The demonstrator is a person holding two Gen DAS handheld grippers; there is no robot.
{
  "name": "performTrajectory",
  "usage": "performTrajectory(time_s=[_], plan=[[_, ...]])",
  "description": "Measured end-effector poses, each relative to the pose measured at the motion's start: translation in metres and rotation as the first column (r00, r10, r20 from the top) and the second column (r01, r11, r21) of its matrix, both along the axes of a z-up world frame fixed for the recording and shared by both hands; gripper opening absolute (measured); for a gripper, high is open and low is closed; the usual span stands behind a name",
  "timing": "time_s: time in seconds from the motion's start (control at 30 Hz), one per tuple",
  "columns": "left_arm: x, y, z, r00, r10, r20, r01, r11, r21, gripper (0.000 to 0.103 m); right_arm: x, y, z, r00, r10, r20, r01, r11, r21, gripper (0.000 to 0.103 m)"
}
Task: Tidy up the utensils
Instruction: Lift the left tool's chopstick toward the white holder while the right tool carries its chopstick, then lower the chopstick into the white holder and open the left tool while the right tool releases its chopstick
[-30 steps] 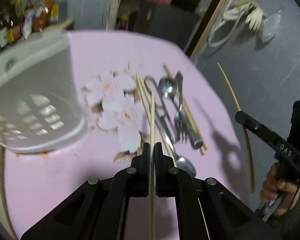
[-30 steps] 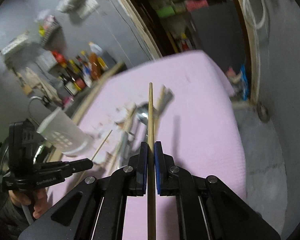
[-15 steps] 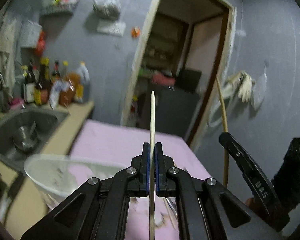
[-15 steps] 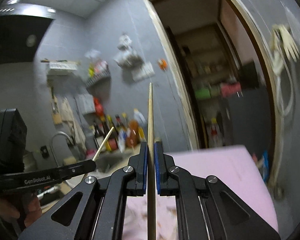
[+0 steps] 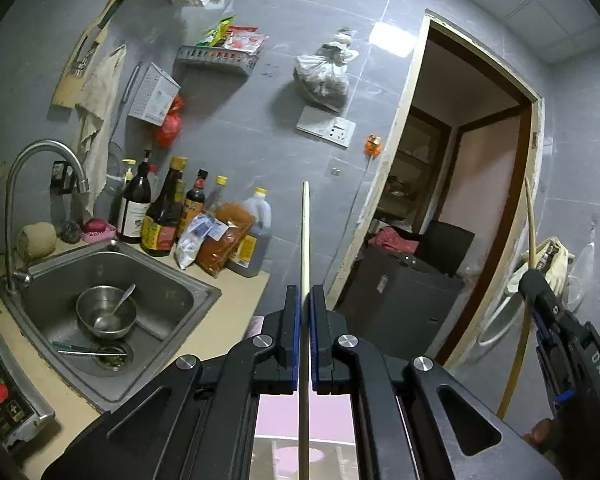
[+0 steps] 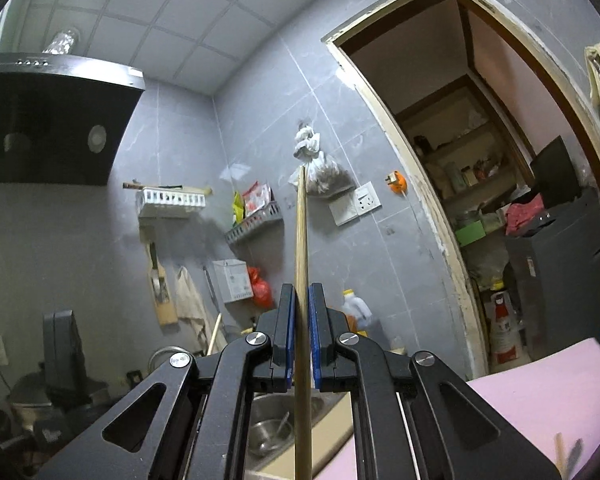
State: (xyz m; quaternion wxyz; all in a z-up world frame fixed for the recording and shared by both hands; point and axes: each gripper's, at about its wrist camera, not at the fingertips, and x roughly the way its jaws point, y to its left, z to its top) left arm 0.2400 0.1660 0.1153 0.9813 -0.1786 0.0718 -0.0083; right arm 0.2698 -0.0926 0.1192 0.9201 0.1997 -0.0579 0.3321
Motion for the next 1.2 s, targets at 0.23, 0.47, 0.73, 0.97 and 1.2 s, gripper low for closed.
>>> performTrajectory(time_s=[0.23, 0.47, 0.73, 0.97, 1.2], plan=[[0.008, 0.005, -0.027, 0.999, 0.049, -0.005, -0.049, 0.999, 0.008, 0.002, 0.005, 0.025, -0.022, 0.997, -0.071, 0.016, 0.072, 0.997, -0.042, 0.005], [0.008, 0.004, -0.052, 0.995, 0.098, -0.023, -0.098, 0.995, -0.019, 0.002, 0.011, 0.042, -0.044, 0.994, -0.104, -0.010, 0.102, 0.986, -0.129, 0.005], [0.004, -0.007, -0.068, 0.992, 0.116, -0.039, -0.115, 0.993, 0.042, 0.002, 0.008, 0.049, -0.059, 0.995, -0.087, -0.047, 0.074, 0.972, -0.224, 0.005], [-0.004, -0.019, -0.078, 0.987, 0.085, -0.135, -0.076, 0.995, 0.067, 0.003, -0.002, 0.041, -0.064, 0.990, -0.081, -0.116, 0.045, 0.956, -0.291, 0.005], [-0.013, -0.023, -0.083, 0.981, 0.048, -0.187, -0.040, 0.998, 0.050, 0.003, -0.004, 0.034, -0.068, 0.984, -0.071, -0.163, 0.013, 0.943, -0.332, 0.009]])
